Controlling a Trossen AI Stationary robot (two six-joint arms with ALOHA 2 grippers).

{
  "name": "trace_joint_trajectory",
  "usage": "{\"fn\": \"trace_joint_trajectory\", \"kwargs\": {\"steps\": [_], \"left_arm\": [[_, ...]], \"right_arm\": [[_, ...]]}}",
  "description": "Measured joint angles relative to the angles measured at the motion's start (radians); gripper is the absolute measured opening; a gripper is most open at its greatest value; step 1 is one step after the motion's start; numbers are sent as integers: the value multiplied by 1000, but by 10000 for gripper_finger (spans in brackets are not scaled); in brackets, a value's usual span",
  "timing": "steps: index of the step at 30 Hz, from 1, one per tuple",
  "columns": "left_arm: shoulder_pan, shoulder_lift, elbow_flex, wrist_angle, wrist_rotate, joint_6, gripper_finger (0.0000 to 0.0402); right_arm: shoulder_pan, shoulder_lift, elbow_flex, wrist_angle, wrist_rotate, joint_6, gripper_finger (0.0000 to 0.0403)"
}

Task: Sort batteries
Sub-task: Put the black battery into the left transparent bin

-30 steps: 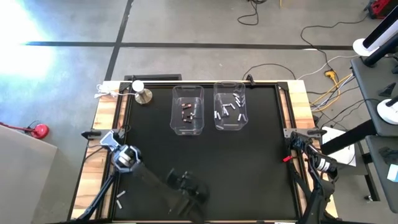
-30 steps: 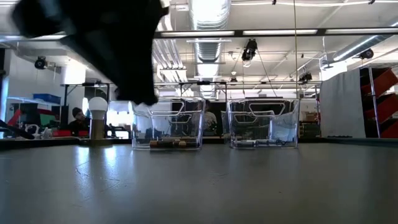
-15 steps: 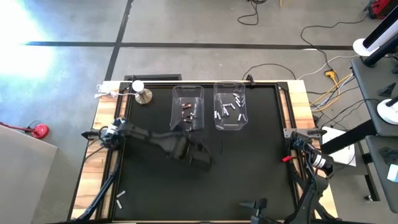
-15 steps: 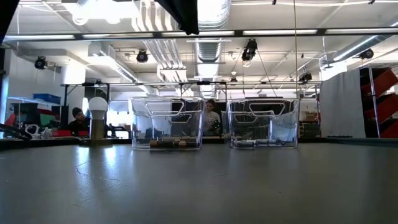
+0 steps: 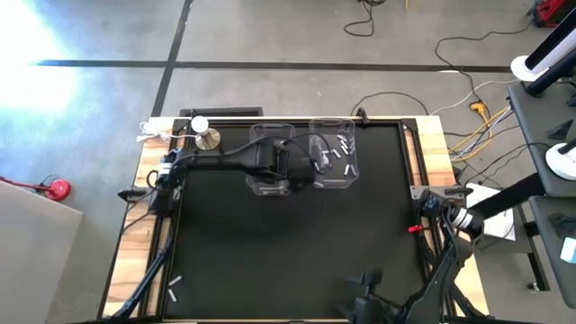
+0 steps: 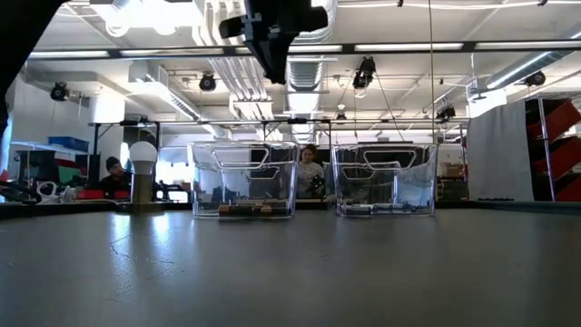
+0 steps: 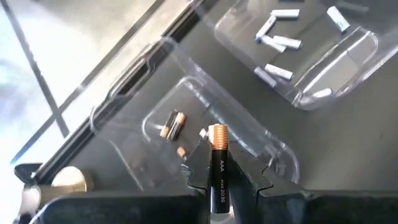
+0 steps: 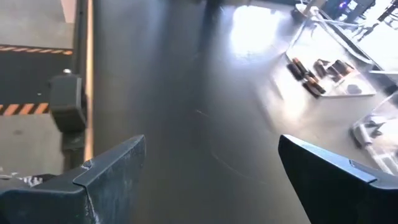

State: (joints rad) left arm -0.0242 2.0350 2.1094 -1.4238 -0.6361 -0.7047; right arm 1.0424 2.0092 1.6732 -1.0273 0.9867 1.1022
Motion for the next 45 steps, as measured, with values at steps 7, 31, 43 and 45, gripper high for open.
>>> {"fn": "trace_joint_trajectory", "kwargs": {"steps": [7,31,43,45], "left_arm": [[17,0,-1,62,6,102,14],[84,-2,-115,126,-10,140,16],[85,-4,-131,124,-10,145,16],[85,-4,-138,124,-9,151,16]], "right_arm": [[-57,-117,-168,12,-25,38,361],[-222,-423,-813,639,-246,-47,361],[-319,-423,-811,569,-246,29,361],[-319,-422,-812,570,-274,17,361]]}}
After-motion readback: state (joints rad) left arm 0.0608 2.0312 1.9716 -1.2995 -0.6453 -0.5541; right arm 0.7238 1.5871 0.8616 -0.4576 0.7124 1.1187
